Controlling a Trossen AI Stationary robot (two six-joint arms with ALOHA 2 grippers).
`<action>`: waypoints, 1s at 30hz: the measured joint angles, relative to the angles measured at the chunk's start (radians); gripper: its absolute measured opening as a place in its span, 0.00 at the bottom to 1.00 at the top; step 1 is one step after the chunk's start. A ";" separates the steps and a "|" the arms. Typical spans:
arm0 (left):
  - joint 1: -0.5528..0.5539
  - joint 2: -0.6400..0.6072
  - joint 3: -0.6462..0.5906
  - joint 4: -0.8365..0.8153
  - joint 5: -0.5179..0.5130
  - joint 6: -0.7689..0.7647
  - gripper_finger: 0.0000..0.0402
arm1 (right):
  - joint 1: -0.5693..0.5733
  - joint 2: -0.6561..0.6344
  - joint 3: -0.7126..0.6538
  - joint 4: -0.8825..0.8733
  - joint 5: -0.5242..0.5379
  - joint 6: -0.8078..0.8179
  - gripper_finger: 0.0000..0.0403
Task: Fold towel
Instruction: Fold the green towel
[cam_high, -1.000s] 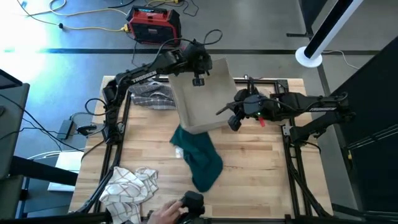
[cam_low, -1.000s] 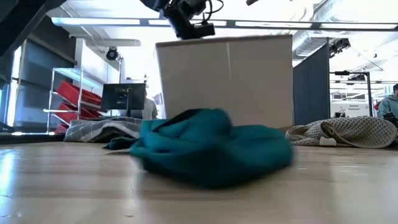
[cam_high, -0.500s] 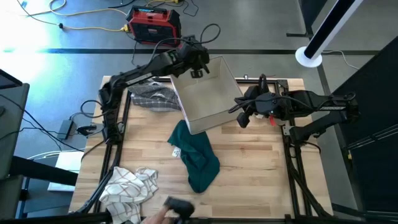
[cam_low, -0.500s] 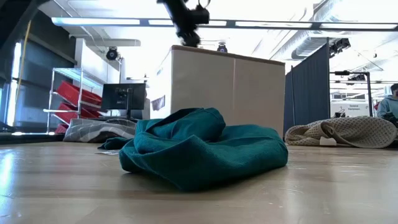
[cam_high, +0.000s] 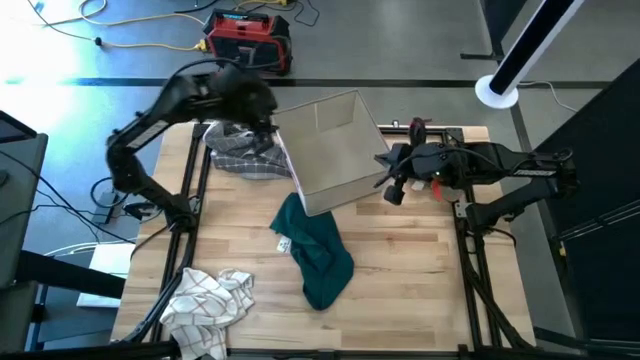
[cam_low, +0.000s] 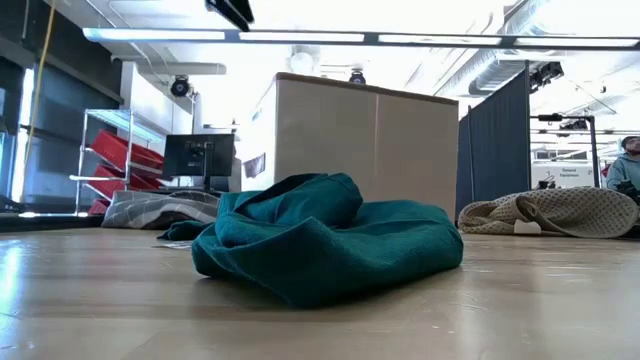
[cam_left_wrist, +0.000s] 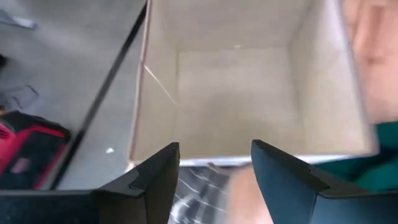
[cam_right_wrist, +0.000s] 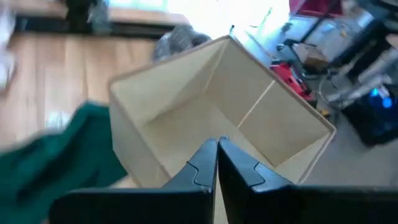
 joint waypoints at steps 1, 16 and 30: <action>-0.008 -0.017 0.000 -0.021 0.000 -0.024 0.47 | 0.000 0.003 0.000 -0.012 0.000 -0.011 0.00; -0.036 -0.328 -0.611 0.289 -0.108 0.009 0.46 | -0.011 0.004 0.000 0.081 -0.152 0.084 0.00; 0.171 -0.281 -1.074 0.557 -0.096 0.224 0.58 | -0.032 0.005 0.000 0.048 -0.147 0.142 0.00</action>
